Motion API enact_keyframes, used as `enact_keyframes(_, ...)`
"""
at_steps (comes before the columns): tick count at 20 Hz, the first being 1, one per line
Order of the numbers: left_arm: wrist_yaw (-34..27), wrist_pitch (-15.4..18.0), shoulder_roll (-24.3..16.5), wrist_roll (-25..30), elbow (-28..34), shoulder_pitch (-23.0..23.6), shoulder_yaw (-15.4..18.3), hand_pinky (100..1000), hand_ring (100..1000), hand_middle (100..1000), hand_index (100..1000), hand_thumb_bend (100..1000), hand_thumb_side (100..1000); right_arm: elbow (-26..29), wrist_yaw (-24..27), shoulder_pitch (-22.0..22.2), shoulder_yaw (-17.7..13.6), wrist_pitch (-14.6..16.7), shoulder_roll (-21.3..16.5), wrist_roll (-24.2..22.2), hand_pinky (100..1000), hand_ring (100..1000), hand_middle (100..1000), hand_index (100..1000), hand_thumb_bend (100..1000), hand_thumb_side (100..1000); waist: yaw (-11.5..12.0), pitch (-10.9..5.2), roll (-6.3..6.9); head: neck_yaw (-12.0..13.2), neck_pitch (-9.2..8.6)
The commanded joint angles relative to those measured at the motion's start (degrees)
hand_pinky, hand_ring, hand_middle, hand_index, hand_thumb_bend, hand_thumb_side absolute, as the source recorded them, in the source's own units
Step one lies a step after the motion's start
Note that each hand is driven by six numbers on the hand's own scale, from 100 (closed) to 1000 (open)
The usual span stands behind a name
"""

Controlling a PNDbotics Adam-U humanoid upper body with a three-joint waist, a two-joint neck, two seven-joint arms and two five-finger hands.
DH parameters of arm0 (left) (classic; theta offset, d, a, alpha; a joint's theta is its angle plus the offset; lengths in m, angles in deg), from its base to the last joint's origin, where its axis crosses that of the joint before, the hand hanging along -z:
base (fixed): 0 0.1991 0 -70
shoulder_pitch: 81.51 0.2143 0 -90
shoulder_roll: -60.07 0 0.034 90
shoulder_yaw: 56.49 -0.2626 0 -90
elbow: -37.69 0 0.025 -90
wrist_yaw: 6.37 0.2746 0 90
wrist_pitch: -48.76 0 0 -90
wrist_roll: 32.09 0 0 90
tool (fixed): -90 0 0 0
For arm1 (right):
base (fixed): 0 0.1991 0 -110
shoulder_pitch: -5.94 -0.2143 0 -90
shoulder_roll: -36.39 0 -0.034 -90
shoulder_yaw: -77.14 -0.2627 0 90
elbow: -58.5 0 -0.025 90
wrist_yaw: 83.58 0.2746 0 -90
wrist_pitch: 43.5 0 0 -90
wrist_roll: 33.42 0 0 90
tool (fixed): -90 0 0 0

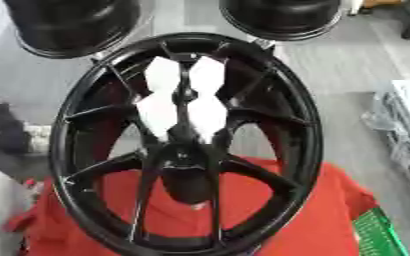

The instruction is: Pull the pin out of the wheel hub.

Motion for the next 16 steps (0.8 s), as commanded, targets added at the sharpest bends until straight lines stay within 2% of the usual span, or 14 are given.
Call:
enact_keyframes(1, -0.1, 0.2, -1.5, 0.5, 1.0, -0.1, -0.3, 850, 882, 916, 957, 332, 969, 1.4, 0.9, -1.9, -1.1, 1.3, -8.3, 0.2, 633, 742, 654, 813, 100, 342, 0.2, -0.72, -0.21, -0.1, -0.51)
enact_keyframes(7, -0.3, 0.4, -1.6, 1.0, 1.0, 0.1, -0.7, 848, 879, 916, 956, 332, 964, 1.4, 3.8, -7.8, 1.2, 3.6, -17.2, -3.7, 640, 740, 671, 823, 100, 291, 0.5, -0.87, -0.24, -0.5, -0.73)
enact_keyframes(16, -0.8, 0.5, -1.8, 1.7, 0.9, 0.2, -1.2, 847, 877, 916, 957, 331, 960, 1.4, 7.5, -15.5, 5.5, 3.5, -21.7, -10.6, 645, 740, 691, 839, 100, 244, 1.2, -1.12, -0.31, -1.2, -0.96)
